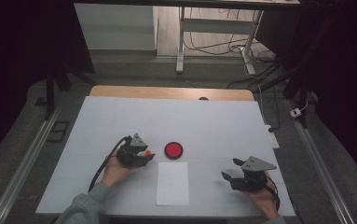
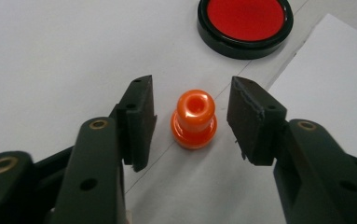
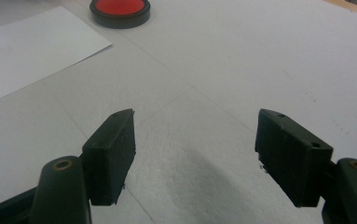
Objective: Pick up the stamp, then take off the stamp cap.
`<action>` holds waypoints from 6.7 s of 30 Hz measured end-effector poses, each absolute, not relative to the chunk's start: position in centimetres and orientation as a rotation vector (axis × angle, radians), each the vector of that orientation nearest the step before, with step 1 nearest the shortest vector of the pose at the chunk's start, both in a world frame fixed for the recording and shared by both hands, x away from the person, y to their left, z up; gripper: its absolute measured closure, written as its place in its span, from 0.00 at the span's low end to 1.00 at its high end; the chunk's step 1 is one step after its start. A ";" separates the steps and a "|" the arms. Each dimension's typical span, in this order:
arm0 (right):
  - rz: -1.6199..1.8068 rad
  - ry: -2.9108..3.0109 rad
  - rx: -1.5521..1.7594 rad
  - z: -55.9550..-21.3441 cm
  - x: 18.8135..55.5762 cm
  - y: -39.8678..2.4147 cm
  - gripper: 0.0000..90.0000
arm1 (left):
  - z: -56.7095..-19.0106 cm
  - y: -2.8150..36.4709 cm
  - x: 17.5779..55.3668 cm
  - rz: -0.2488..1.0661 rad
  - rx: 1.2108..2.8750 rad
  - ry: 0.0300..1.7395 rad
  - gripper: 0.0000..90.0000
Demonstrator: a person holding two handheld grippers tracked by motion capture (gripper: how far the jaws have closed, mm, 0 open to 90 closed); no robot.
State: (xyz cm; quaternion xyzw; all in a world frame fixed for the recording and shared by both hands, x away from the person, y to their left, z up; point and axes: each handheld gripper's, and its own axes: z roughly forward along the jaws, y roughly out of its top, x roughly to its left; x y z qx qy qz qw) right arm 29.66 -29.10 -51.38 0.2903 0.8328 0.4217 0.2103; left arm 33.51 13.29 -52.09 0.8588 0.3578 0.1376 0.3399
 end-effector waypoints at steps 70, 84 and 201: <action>1.178 2.304 0.792 -51.3 29.5 -29.0 0.32 | -46.5 14.5 30.4 0.312 1.974 0.788 0.80; 1.170 2.307 0.789 -51.4 29.5 -28.9 0.32 | -45.8 13.5 29.7 0.277 1.974 0.728 0.80; 1.284 2.380 0.653 -50.4 28.8 -22.1 0.35 | -47.8 9.6 29.5 0.169 2.034 0.671 0.80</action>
